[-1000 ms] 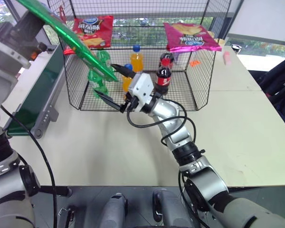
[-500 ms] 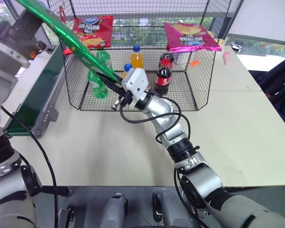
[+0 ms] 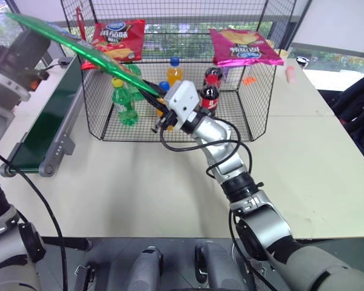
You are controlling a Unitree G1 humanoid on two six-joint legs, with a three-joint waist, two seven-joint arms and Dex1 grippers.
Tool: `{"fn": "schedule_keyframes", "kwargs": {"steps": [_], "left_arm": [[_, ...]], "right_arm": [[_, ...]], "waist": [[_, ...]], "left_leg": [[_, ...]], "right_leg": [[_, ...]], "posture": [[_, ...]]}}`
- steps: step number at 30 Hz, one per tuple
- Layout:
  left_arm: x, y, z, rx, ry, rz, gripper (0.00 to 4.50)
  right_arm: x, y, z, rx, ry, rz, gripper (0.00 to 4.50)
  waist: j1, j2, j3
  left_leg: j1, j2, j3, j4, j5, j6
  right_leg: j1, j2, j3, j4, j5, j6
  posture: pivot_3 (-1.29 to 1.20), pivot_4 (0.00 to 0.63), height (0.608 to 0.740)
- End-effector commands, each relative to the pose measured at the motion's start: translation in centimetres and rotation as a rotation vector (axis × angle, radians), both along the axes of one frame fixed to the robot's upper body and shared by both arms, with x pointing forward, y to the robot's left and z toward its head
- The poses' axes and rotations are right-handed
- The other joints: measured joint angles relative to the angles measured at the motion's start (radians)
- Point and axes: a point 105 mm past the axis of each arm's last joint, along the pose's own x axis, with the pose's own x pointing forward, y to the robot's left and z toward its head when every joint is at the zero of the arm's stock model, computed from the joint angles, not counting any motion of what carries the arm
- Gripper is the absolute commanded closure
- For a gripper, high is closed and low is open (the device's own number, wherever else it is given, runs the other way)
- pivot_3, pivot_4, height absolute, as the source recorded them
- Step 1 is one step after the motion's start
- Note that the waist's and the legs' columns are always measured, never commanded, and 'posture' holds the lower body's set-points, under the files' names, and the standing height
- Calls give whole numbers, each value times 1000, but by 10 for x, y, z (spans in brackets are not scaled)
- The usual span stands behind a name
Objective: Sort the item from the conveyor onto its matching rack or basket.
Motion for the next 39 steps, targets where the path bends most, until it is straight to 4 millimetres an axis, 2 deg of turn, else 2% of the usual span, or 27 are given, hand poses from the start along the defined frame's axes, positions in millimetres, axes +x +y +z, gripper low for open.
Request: {"fn": "schedule_keyframes", "kwargs": {"steps": [1,7,10,16,20,29,31,36,38,39], "left_arm": [[-10,11,12,27,-61,53,1370],[-17,46,13,-15,-78,176,1370],[-20,58,6,-34,-76,221,1370],[-16,56,-13,-55,-65,239,1370],[-13,53,-18,-61,-66,242,1370],[-3,51,-32,-100,-70,253,1370],[0,50,-34,-107,-68,249,1370],[6,48,-36,-120,-66,236,1370],[9,47,-37,-124,-65,231,1370],[11,47,-37,-126,-65,229,1370]], "right_arm": [[-15,-7,28,35,-129,14,4500],[-24,-21,44,-87,-327,-60,4500],[-19,-34,54,-195,-443,-155,4500],[5,-50,70,-372,-563,-376,4500],[16,-58,82,-401,-584,-489,4500],[51,-95,101,-470,-480,-840,4500],[52,-100,103,-447,-435,-870,4500],[54,-104,95,-371,-193,-865,4500],[50,-108,106,-357,-272,-964,4500],[50,-109,107,-342,-250,-995,4500]], "waist": [[0,0,0],[0,0,0],[0,0,0],[2,0,0],[3,-1,0],[3,-1,0],[4,-1,0],[0,-1,0],[2,-1,0],[2,-1,0]], "left_leg": [[0,0,0,0,0,0],[0,0,0,0,0,0],[0,0,0,0,0,0],[0,0,1,0,0,0],[-1,0,1,0,0,0],[-1,-1,1,-1,0,0],[-1,-1,1,-1,0,0],[-1,-1,1,-1,0,0],[-1,-1,1,-1,0,0],[-1,-1,1,-1,0,0]], "right_leg": [[0,0,0,0,0,0],[0,0,0,0,-2,-3],[0,0,0,0,-3,-1],[-1,-1,0,0,-3,-1],[-1,-1,0,-1,-2,-3],[-1,-2,0,-1,-2,-3],[-1,-2,0,-1,-2,-3],[-1,-1,0,-1,-1,-3],[-2,-1,0,0,0,-1],[-2,-1,-1,0,0,0]], "posture": [[0,150,740],[0,150,740],[0,150,740],[0,150,740],[0,150,740],[0,150,740],[0,150,740],[0,150,740],[0,150,740],[0,150,740]]}}
